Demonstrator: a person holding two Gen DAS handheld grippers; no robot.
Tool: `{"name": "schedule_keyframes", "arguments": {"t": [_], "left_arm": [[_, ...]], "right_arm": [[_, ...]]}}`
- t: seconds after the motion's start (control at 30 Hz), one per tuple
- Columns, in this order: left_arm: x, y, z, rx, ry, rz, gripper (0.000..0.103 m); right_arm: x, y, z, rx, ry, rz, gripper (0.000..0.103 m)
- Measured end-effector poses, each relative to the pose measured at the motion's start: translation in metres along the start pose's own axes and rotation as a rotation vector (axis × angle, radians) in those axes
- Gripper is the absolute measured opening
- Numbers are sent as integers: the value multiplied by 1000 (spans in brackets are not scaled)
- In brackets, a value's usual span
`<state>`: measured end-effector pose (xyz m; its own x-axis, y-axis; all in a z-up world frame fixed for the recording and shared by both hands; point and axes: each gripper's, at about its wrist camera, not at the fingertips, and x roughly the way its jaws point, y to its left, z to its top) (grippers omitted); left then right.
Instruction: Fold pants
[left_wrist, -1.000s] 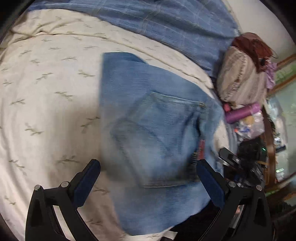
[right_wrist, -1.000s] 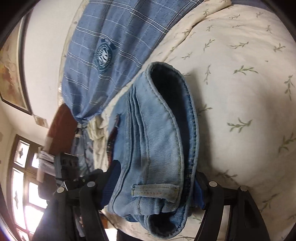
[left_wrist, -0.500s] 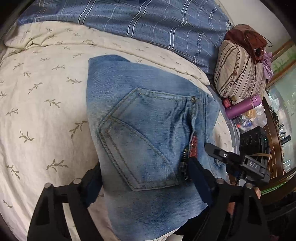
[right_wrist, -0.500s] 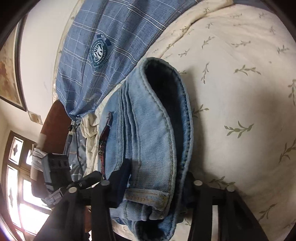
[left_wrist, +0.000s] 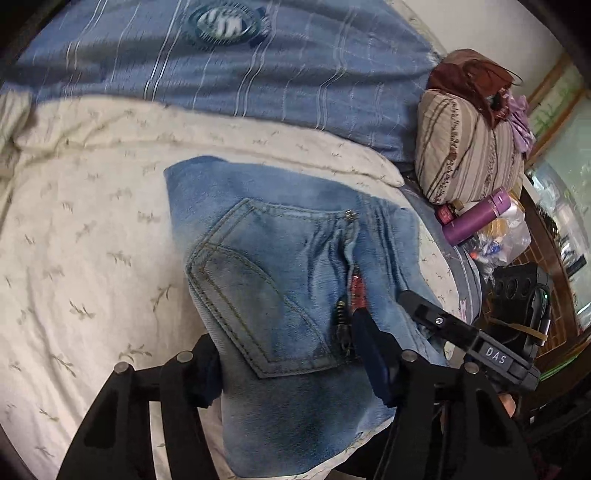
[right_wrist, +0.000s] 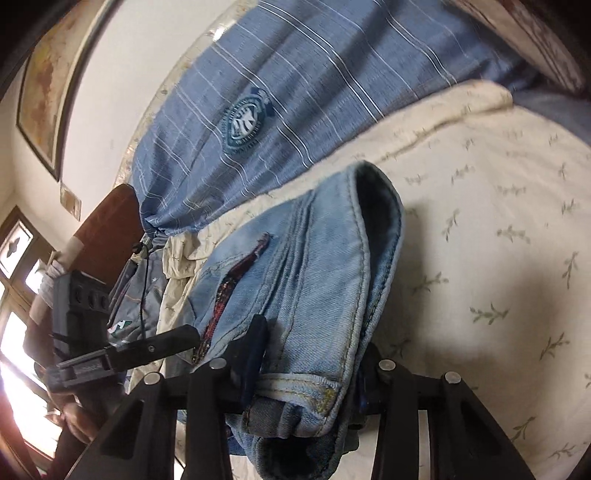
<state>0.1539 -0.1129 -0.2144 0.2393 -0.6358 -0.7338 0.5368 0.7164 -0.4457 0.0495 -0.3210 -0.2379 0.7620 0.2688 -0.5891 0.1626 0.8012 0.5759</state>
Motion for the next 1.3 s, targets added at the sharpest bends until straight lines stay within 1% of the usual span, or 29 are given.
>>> {"name": "schedule_keyframes", "arguments": {"t": [0.1, 0.23, 0.3, 0.37, 0.47, 0.57, 0.6, 0.63, 0.67, 0.7, 0.73, 0.77, 0.83, 0.9, 0.93, 0.97, 1.03, 1.1, 1.13, 1.2, 1.23, 1.3], "left_arm": [[-15, -11, 7, 53, -41, 34, 64], [-37, -16, 19, 86, -107, 53, 64], [-43, -12, 22, 92, -124, 69, 64], [-42, -6, 24, 81, -128, 87, 64], [-33, 8, 21, 47, -103, 107, 64], [-13, 27, 14, -2, -56, 124, 64], [-5, 34, 12, -23, -34, 135, 64], [2, 40, 10, -40, -19, 148, 64], [7, 47, 7, -63, -9, 161, 65], [10, 48, 6, -84, -4, 159, 72], [12, 52, 6, -111, 7, 159, 75], [13, 54, 7, -134, 21, 164, 78], [11, 56, 7, -158, 42, 173, 80], [3, 51, 6, -144, 40, 197, 80], [-3, 46, 5, -125, 28, 224, 80], [-12, 38, 5, -95, 5, 268, 80], [-27, 23, 4, -49, -43, 331, 80], [-47, 7, 3, 8, -109, 403, 81], [-58, -1, 1, 38, -145, 440, 81], [-77, -15, -2, 84, -208, 502, 88], [-85, -22, -3, 104, -240, 527, 89], [-105, -35, -8, 151, -313, 576, 92]], "right_arm": [[-3, 7, 1, -15, -36, 18, 42], [-7, 24, 3, -63, -121, 35, 42], [-3, 29, 6, -71, -138, 47, 42], [4, 30, 9, -71, -123, 47, 42], [20, 31, 14, -88, -76, 27, 42], [38, 26, 16, -80, -1, -1, 42], [48, 22, 15, -69, 44, -20, 42], [53, 18, 14, -64, 69, -40, 42], [56, 15, 12, -60, 84, -49, 43], [59, 12, 12, -48, 102, -44, 45], [60, 11, 11, -38, 112, -47, 49], [61, 9, 11, -27, 130, -55, 54], [61, 3, 11, 7, 152, -80, 60], [53, 3, 12, 20, 138, -80, 60], [47, 5, 11, 10, 117, -83, 60], [39, 8, 10, -9, 89, -89, 60], [22, 20, 6, -62, 27, -104, 60], [9, 33, 3, -104, -20, -124, 60], [-1, 41, -2, -138, -57, -140, 61], [-15, 54, -9, -187, -112, -147, 64], [-22, 59, -13, -205, -134, -148, 67], [-33, 69, -23, -232, -162, -141, 67]]}}
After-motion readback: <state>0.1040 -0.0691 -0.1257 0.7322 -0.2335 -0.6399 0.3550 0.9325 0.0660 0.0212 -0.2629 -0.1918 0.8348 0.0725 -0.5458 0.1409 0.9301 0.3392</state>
